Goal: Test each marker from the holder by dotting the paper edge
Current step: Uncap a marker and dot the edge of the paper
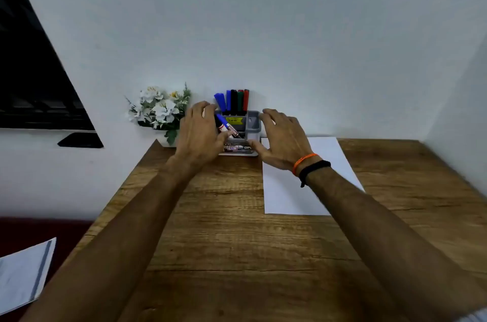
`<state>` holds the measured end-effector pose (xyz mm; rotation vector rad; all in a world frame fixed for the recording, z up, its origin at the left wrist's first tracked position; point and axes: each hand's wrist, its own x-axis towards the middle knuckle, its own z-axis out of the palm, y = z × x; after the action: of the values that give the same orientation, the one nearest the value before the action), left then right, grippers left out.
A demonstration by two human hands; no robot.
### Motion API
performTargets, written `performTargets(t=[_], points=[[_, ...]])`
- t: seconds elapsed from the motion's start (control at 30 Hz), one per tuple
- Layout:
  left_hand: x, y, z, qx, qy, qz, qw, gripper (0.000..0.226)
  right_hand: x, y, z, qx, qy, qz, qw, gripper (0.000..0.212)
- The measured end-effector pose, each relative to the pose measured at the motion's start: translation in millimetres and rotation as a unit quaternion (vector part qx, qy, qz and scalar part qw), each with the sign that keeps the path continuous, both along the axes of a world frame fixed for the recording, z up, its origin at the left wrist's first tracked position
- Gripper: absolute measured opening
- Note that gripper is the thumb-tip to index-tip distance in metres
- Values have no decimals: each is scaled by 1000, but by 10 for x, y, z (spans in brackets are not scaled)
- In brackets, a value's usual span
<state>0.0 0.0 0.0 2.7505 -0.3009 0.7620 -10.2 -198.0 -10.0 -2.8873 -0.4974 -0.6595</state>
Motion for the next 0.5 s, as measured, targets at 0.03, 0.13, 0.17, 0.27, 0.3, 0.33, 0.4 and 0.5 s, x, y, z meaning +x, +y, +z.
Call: performTargets(t=[0.03, 0.13, 0.17, 0.27, 0.3, 0.33, 0.4, 0.5], points=[[7, 16, -19, -2, -6, 2, 1000, 65, 22, 17, -28, 1, -14, 6, 1000, 70], [18, 52, -32, -10, -9, 11, 1000, 68, 28, 62, -54, -1, -47, 7, 999, 61], [23, 58, -35, -22, -8, 10, 1000, 69, 39, 81, -70, 3, -54, 10, 998, 58], [15, 61, -14, -46, 4, 8, 999, 65, 26, 136, -63, 10, -52, 13, 999, 57], [14, 59, -4, -49, 8, 8, 999, 63, 29, 146, -68, 6, -46, 16, 999, 57], [26, 59, 12, -51, 10, 7, 999, 60, 41, 162, -74, -1, -45, 21, 999, 57], [58, 50, 43, -51, 14, 5, 999, 53, 66, 194, -78, -10, -41, 25, 999, 55], [116, 44, 81, -61, 12, 12, 998, 39, 97, 228, -122, -19, -41, 16, 999, 55]])
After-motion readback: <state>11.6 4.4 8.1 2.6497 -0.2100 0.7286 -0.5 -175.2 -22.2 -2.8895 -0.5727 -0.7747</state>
